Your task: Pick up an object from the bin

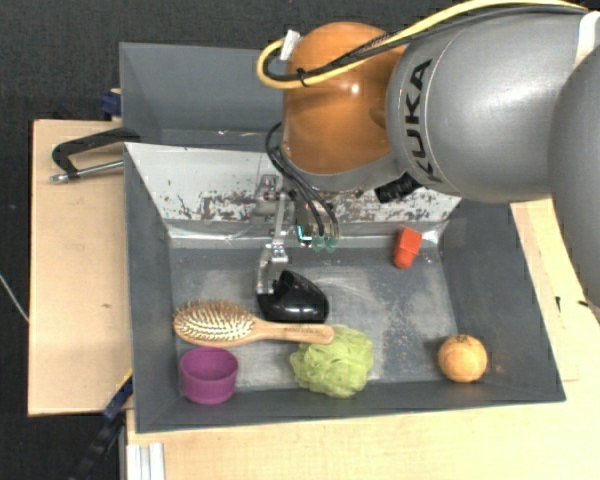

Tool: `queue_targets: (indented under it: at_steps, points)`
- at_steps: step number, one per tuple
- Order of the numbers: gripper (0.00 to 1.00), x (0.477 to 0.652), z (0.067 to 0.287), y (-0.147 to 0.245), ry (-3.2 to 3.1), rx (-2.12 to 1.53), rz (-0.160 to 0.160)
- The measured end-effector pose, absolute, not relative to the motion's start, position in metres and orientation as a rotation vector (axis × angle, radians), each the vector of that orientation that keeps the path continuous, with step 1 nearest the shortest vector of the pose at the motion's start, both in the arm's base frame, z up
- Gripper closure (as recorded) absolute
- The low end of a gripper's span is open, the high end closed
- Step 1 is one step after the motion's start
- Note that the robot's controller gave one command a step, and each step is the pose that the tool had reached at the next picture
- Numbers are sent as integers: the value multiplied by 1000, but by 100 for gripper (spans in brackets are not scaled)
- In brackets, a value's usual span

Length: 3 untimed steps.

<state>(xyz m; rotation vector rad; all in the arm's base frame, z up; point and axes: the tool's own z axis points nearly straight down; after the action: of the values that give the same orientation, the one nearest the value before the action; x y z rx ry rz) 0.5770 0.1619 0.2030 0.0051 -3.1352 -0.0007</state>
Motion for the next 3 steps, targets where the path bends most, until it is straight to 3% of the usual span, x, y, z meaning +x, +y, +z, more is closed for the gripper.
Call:
queue_targets:
  at_steps: [1, 2, 3]
  points:
    - [0, 579, 208, 161, -3144, 1, -3]
    - [0, 552, 159, 181, -3139, 189, -2]
    - [0, 513, 135, 200, -3067, 685, -2]
